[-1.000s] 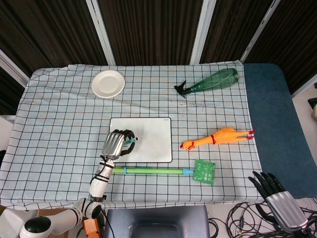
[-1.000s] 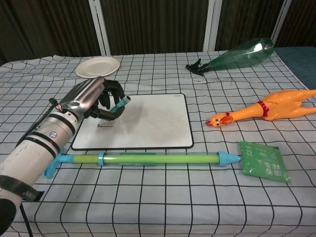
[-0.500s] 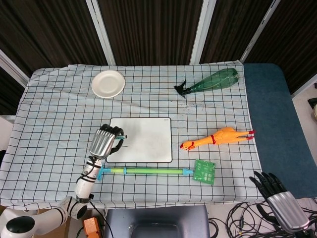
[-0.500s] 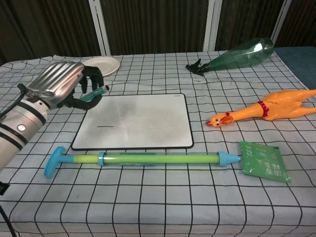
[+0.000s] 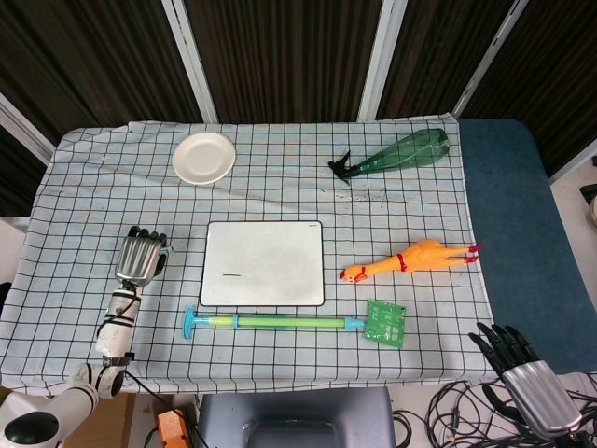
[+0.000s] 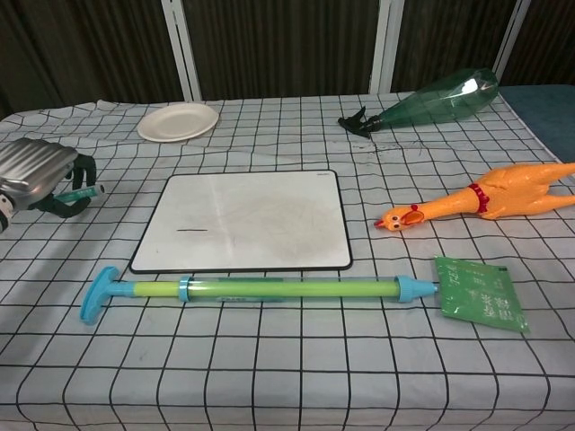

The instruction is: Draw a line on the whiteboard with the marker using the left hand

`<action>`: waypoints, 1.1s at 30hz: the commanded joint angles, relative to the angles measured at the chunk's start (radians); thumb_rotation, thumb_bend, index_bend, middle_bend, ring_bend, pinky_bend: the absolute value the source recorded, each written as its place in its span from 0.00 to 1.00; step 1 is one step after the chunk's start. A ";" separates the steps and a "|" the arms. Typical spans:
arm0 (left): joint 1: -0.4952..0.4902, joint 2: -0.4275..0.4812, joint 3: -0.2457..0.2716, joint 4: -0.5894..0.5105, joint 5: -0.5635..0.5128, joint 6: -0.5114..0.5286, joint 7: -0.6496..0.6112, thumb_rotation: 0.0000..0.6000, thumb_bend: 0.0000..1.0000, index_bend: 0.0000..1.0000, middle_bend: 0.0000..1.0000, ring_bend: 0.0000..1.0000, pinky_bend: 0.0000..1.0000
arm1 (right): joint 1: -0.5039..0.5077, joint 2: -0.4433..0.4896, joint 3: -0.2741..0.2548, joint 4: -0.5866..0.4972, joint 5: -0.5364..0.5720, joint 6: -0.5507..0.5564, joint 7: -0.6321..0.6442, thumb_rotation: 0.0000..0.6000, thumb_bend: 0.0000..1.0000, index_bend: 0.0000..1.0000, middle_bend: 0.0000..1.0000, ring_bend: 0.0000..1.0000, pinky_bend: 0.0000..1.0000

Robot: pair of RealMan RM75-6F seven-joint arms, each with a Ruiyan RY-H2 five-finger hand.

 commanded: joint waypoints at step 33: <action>0.558 0.581 0.375 -0.872 0.301 0.603 -0.201 1.00 0.36 0.00 0.00 0.00 0.00 | -0.013 -0.010 0.027 -0.010 0.040 0.018 -0.016 1.00 0.33 0.00 0.00 0.00 0.07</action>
